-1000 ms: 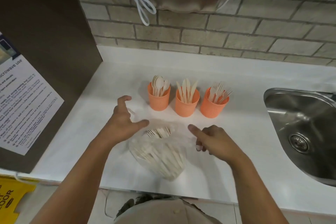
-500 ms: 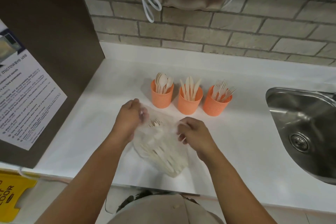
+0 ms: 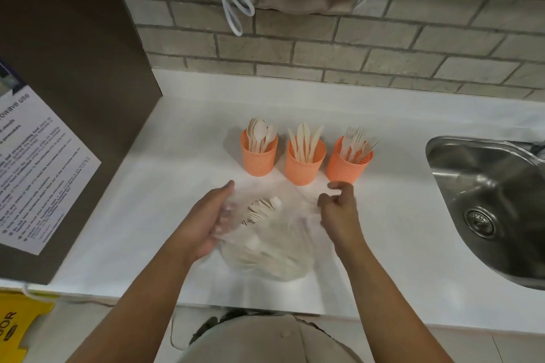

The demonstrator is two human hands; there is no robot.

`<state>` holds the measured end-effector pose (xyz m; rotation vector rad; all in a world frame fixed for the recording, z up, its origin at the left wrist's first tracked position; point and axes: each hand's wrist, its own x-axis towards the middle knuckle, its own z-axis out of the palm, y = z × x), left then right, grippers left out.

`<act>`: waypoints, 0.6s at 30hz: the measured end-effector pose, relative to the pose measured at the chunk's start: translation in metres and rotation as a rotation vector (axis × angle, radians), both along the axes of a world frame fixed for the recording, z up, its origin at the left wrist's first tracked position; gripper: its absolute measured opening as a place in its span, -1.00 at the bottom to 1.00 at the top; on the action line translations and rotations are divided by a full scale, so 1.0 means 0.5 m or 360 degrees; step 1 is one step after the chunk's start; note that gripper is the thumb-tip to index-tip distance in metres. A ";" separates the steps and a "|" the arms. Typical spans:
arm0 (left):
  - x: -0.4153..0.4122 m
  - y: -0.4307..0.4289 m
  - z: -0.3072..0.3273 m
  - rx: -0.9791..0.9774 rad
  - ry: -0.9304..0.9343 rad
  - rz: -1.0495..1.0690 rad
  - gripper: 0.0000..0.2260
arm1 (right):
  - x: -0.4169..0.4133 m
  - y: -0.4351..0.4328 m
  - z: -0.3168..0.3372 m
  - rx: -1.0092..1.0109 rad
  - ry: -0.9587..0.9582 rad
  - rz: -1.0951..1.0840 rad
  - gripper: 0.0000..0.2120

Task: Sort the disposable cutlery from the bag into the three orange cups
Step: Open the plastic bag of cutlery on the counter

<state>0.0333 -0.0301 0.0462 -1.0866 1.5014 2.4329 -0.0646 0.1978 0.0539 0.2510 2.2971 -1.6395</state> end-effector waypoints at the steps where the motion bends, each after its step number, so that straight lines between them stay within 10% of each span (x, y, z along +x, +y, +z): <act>1: -0.001 0.005 0.001 -0.0321 -0.0070 -0.0060 -0.69 | 0.004 -0.004 0.009 0.0279 0.0340 0.0119 -0.68; 9: 0.007 0.015 -0.021 -0.2808 -0.0063 -0.0338 -0.81 | 0.034 -0.090 0.051 0.1676 0.1020 0.0745 -0.43; 14: -0.005 0.000 0.000 -0.2408 -0.0011 -0.0294 -0.77 | 0.016 -0.085 0.053 0.1911 0.0676 0.1172 -0.72; 18: 0.003 0.003 0.013 -0.1847 0.0101 0.0062 -0.82 | 0.004 -0.065 0.022 0.1130 0.0674 0.0852 -0.87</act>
